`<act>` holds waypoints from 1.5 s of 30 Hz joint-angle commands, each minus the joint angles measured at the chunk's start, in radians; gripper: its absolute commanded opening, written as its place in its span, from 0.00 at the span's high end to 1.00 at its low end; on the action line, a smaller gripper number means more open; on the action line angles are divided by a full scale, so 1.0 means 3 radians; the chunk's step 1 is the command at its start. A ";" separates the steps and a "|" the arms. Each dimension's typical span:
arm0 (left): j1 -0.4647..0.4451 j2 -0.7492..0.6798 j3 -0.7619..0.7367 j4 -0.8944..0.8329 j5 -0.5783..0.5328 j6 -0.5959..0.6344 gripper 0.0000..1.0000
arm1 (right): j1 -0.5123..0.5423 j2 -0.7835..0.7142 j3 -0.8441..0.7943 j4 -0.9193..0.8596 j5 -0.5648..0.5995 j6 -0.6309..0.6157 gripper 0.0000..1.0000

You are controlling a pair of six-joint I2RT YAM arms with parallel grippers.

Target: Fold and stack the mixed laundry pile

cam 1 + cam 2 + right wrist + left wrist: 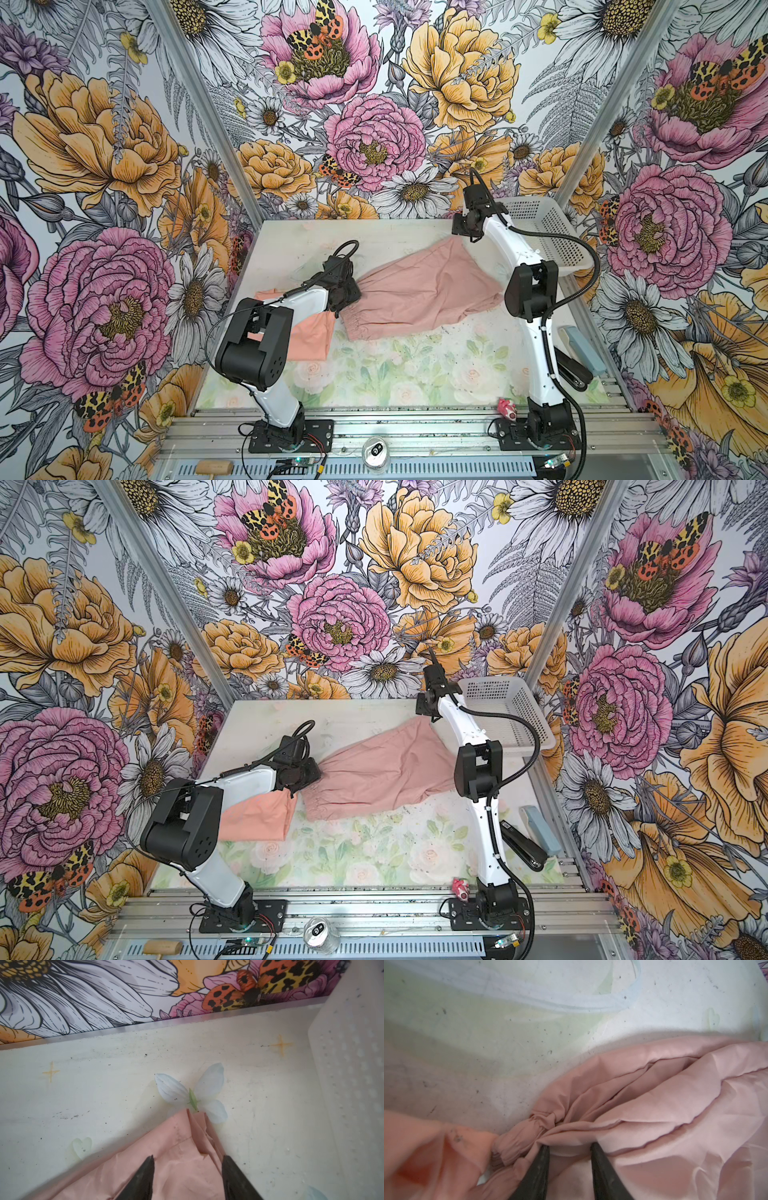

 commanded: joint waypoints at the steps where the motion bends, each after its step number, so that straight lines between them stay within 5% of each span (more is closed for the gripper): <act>1: -0.0018 0.0057 0.0069 0.0012 -0.0081 0.0076 0.63 | -0.0018 -0.0515 -0.0392 0.0007 0.0102 -0.0003 0.45; 8: -0.0026 0.0155 0.0123 0.0000 -0.0025 0.0139 0.61 | -0.0025 -0.1553 -0.2195 0.0202 -0.0407 0.0328 0.51; 16: 0.0025 0.0344 0.0230 -0.0064 0.0001 0.0306 0.61 | -0.0234 -0.1785 -0.3171 0.0452 -0.0371 0.0413 0.54; 29: 0.0100 0.0590 0.0315 -0.0133 0.0110 0.0384 0.58 | -0.0340 -0.1661 -0.3402 0.0385 0.0117 0.0370 0.54; 38: -0.0033 -0.0107 0.0529 -0.0428 0.0099 0.0447 0.44 | -0.0149 -0.2141 -0.3214 0.0154 0.0092 0.0370 0.54; 45: -0.0277 -0.0399 0.0470 -0.0664 0.0127 0.0375 0.43 | 0.0097 -0.1966 -0.3092 0.0236 -0.0051 0.0361 0.54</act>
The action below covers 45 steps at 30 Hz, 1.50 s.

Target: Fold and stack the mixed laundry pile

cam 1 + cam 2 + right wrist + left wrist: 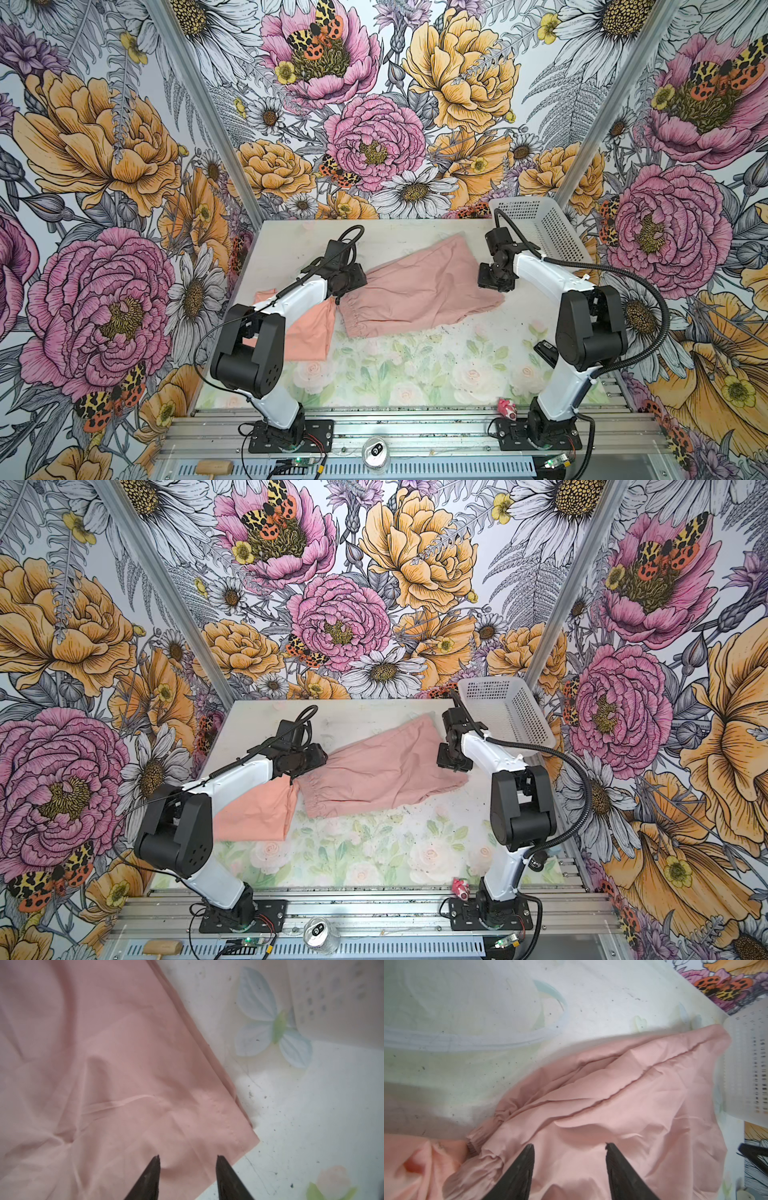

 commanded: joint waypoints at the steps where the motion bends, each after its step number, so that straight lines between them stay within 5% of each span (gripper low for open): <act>1: -0.0139 -0.0115 -0.0090 -0.0187 -0.0001 -0.0024 0.42 | 0.0095 0.0121 0.0083 0.0060 -0.0077 0.0000 0.54; 8: -0.0307 0.0152 -0.0338 -0.0038 0.0188 -0.0152 0.42 | 0.0143 0.0379 -0.0075 0.0206 0.0021 -0.0126 0.55; 20: -0.0080 0.0698 -0.0374 0.0000 0.0294 0.0245 0.43 | -0.0058 0.0552 -0.0388 -0.0044 0.0502 -0.0222 0.58; 32: -0.0423 0.1286 0.0129 -0.0023 0.0567 0.0365 0.43 | -0.0330 0.0375 -0.0721 -0.0173 0.0553 -0.0247 0.58; 38: -0.0366 0.1028 0.0147 -0.0058 0.0570 0.0324 0.37 | -0.0330 0.0306 -0.0682 -0.0164 0.0533 -0.0313 0.56; 45: -0.0152 0.0166 -0.0013 -0.0109 0.0497 0.0226 0.19 | -0.0327 0.0172 -0.0596 -0.0174 0.0432 -0.0326 0.55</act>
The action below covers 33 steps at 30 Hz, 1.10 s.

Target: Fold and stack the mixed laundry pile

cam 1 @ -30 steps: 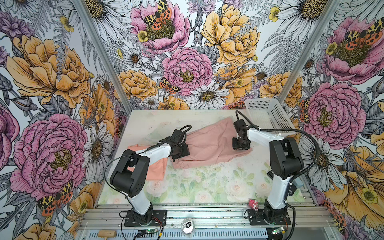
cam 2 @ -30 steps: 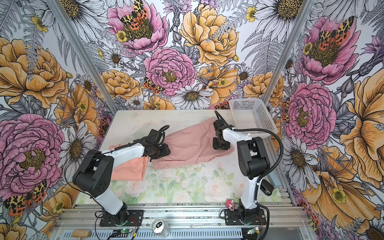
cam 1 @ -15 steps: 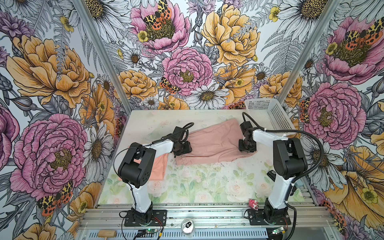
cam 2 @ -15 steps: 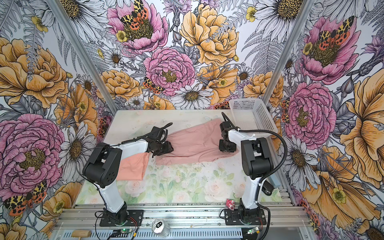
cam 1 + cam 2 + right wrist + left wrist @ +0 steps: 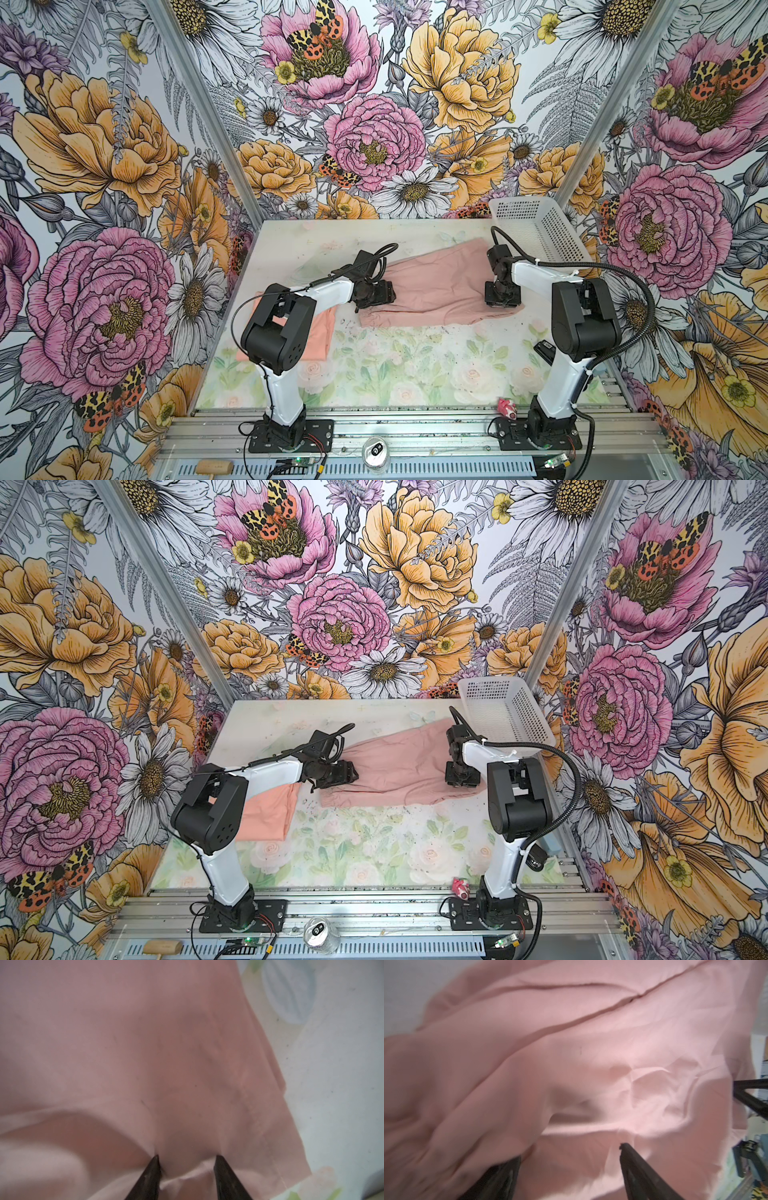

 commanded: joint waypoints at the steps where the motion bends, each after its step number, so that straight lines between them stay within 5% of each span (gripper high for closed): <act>1: 0.0155 -0.0399 -0.0104 -0.0089 -0.0017 -0.0062 0.17 | -0.0026 -0.0064 -0.0046 -0.0316 0.0060 -0.0064 0.55; 12: 0.0416 -0.0599 -0.0708 -0.0077 0.0027 -0.0161 0.15 | -0.0015 -0.0102 -0.0048 -0.0315 0.0041 -0.0080 0.54; 21: 0.0342 -0.0288 -0.0588 0.0224 0.0136 -0.0081 0.18 | 0.0049 -0.0408 0.0153 -0.0475 -0.0035 -0.0073 0.49; 33: 0.0265 -0.0061 -0.0356 0.0245 0.0207 0.0004 0.18 | 0.0714 0.0039 0.0941 -0.0596 -0.0413 0.0104 0.47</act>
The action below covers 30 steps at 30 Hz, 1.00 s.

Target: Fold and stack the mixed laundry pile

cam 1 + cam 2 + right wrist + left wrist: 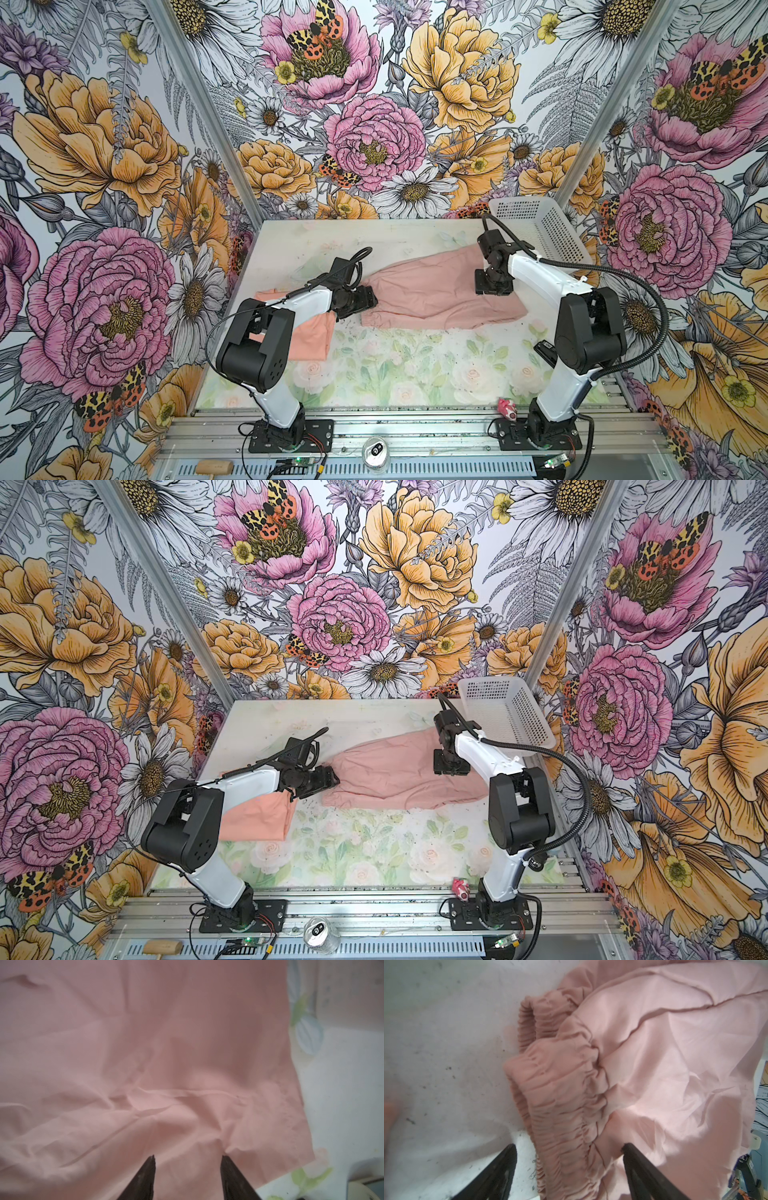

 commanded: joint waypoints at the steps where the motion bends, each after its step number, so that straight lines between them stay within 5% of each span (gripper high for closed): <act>1: -0.0059 0.0124 0.0156 0.0103 0.0114 0.0108 0.18 | 0.0167 0.0254 0.0228 -0.0017 -0.0140 0.0097 0.47; 14: -0.0238 0.0779 0.0566 -0.0306 -0.0318 -0.0035 0.29 | 0.0245 0.0271 0.0153 0.0024 -0.0094 0.0076 0.46; 20: -0.0252 0.0967 0.0551 -0.0346 -0.0299 0.0000 0.47 | 0.0206 0.0157 0.0023 0.0068 -0.0100 0.0069 0.46; 30: -0.0295 0.1233 0.0740 -0.0489 -0.0254 0.0087 0.94 | 0.0114 -0.0060 -0.0208 0.0170 -0.0159 0.0064 0.45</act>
